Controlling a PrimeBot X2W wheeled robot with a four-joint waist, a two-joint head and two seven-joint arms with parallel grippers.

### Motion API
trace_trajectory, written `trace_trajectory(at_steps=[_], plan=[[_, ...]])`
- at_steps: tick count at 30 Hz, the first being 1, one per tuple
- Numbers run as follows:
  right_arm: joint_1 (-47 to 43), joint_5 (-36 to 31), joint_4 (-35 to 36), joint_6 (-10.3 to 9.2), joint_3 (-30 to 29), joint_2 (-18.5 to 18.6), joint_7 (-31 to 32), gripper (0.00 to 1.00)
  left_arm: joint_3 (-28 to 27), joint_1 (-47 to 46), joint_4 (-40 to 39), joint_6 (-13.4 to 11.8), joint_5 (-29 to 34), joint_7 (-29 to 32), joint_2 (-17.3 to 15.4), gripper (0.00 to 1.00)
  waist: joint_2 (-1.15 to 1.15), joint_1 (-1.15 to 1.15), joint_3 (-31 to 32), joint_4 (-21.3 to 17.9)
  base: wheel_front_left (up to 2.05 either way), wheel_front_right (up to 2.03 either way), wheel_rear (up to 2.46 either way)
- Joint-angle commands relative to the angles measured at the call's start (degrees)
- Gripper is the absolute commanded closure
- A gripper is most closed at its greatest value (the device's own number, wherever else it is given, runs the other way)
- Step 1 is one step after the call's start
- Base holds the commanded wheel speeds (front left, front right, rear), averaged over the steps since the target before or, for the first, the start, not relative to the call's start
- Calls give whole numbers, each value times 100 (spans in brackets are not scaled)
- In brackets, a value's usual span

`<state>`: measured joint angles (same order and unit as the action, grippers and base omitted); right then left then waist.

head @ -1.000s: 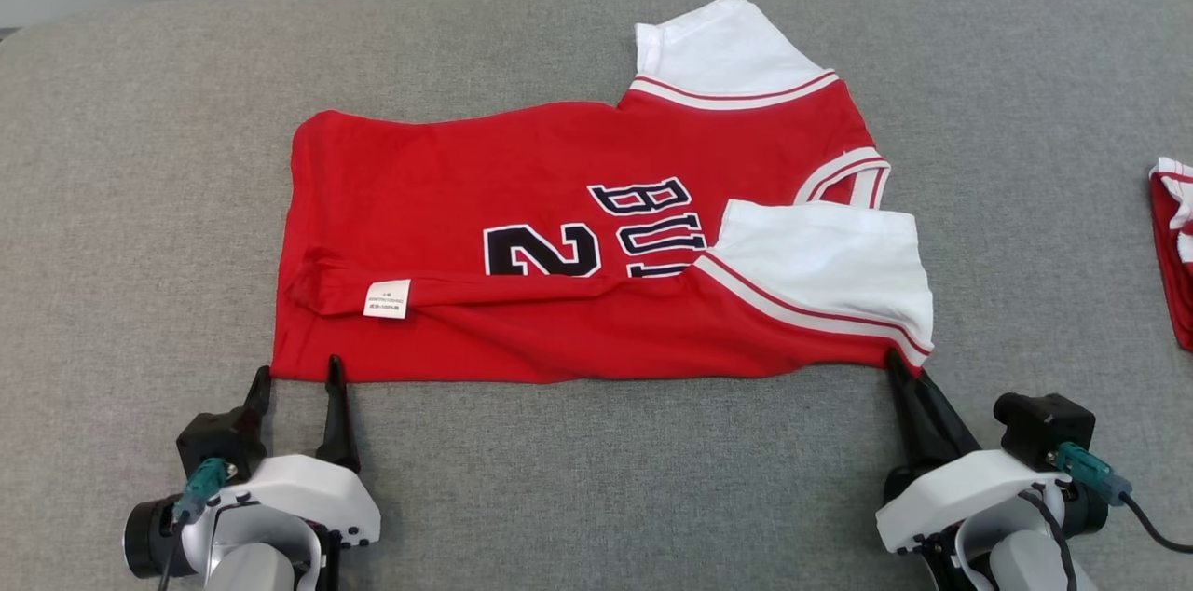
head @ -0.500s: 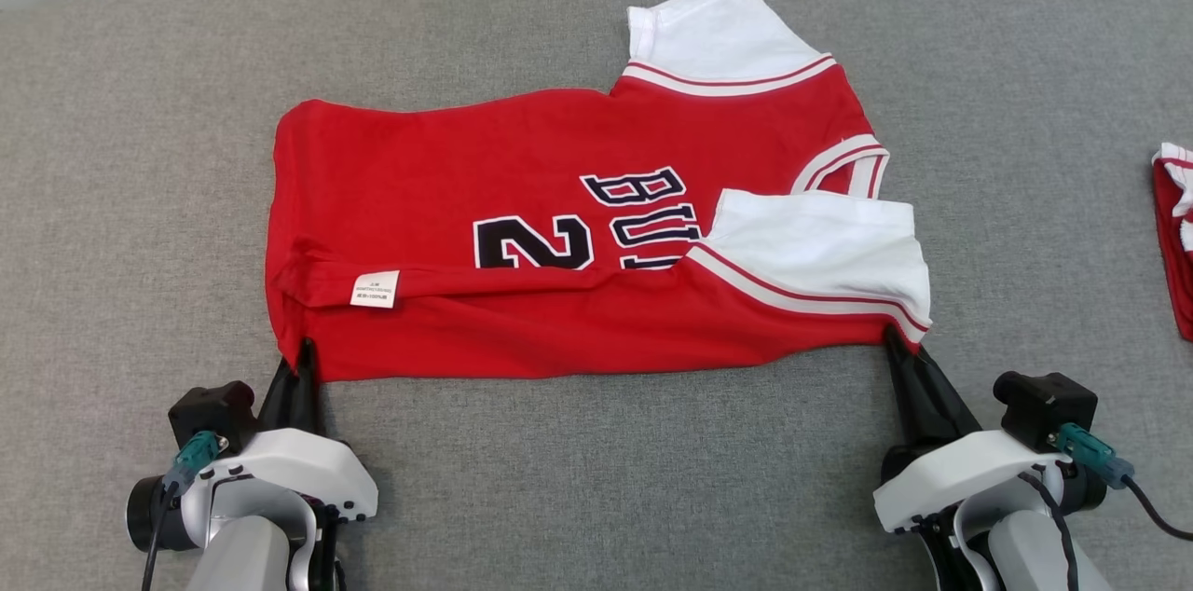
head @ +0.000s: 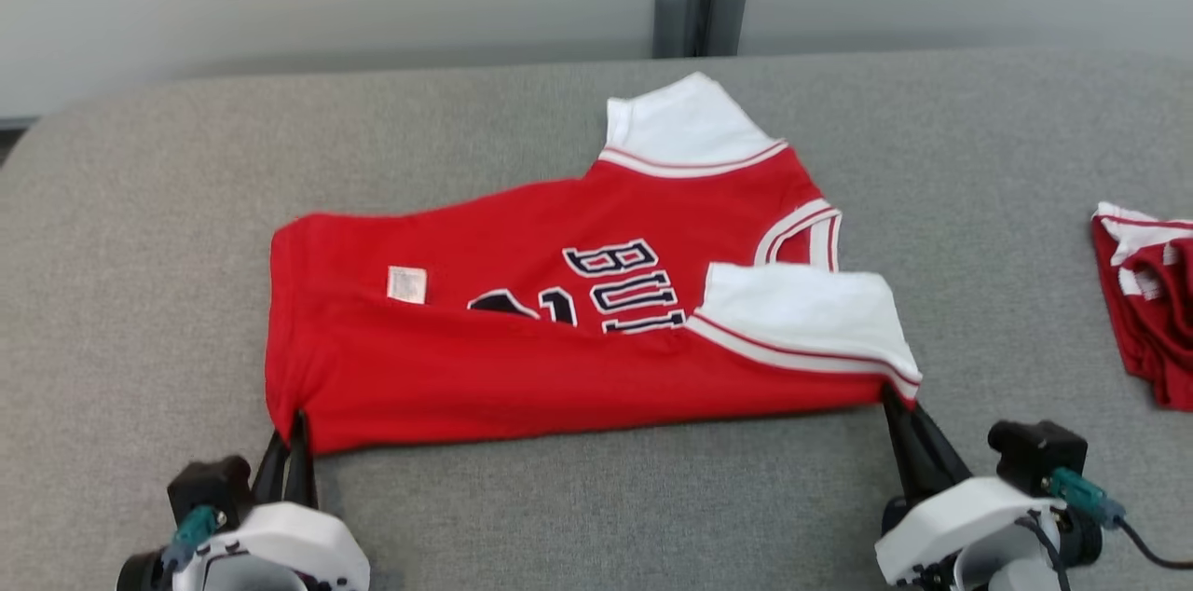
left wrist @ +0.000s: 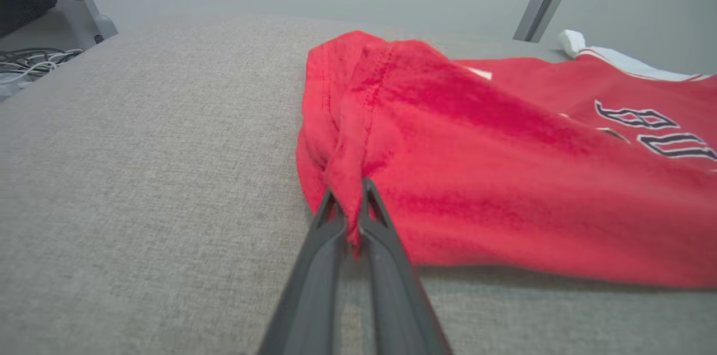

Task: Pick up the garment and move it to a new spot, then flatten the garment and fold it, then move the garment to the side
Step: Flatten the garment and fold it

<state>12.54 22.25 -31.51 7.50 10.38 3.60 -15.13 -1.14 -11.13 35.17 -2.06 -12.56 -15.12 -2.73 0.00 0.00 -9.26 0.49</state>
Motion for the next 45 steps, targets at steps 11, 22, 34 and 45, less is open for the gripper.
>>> trace_trajectory(at_steps=[11,22,34,45], plan=[[-846,440,-291,-2,393,327,-2,100,-44,1067,148,12,120,-2,-41,100,0,0,926,-102,0,0,0],[-999,637,-324,-2,585,411,-2,0,161,1267,117,-90,24,-2,-35,0,0,0,853,-72,0,0,0],[-3,-135,20,-1,45,397,-1,0,60,57,365,-125,264,-2,-114,0,0,0,345,133,0,0,0],[1250,-387,-304,-1,479,334,-1,0,118,-1813,1903,120,222,153,-439,0,0,0,-237,186,0,0,0]])
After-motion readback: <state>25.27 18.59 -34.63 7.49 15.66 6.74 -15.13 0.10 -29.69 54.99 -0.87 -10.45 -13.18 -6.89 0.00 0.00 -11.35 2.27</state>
